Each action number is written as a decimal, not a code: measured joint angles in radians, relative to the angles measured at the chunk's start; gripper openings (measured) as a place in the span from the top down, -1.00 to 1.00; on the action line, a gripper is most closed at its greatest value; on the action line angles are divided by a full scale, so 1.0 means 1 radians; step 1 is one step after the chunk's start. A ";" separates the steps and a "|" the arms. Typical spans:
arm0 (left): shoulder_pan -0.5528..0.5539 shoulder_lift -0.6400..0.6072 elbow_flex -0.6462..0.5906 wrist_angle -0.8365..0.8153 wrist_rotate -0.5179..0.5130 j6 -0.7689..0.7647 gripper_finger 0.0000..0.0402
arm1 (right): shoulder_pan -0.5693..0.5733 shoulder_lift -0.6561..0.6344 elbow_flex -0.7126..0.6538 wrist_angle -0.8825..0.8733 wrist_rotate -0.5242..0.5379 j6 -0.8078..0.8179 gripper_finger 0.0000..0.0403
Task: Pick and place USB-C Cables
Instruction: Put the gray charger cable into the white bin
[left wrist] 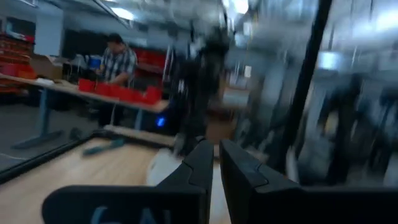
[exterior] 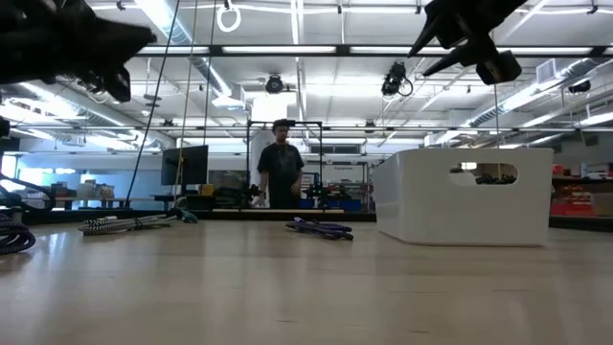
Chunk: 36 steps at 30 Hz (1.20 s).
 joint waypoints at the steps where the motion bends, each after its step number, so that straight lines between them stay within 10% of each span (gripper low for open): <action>1: 0.001 0.000 0.000 0.040 -0.031 -0.041 0.83 | 0.003 0.000 0.000 0.000 0.000 0.013 0.27; 7: 0.001 0.003 0.027 0.105 -0.395 -0.124 0.93 | 0.017 -0.013 0.000 -0.003 -0.007 0.025 0.27; 20: 0.001 0.562 0.494 -0.311 -0.402 -0.082 0.95 | -0.111 -0.107 0.000 -0.240 -0.061 -0.239 0.28; 28: 0.001 0.856 0.668 -0.310 -0.402 -0.094 0.95 | -0.499 -0.089 0.000 -0.359 -0.138 -0.641 0.28; 32: -0.003 0.938 0.759 -0.346 -0.363 -0.251 0.95 | -0.675 -0.020 0.000 -0.326 -0.222 -0.899 0.28; 36: -0.004 1.017 0.922 -0.752 -0.314 -0.493 0.97 | -0.764 0.040 0.000 -0.315 -0.270 -1.036 0.28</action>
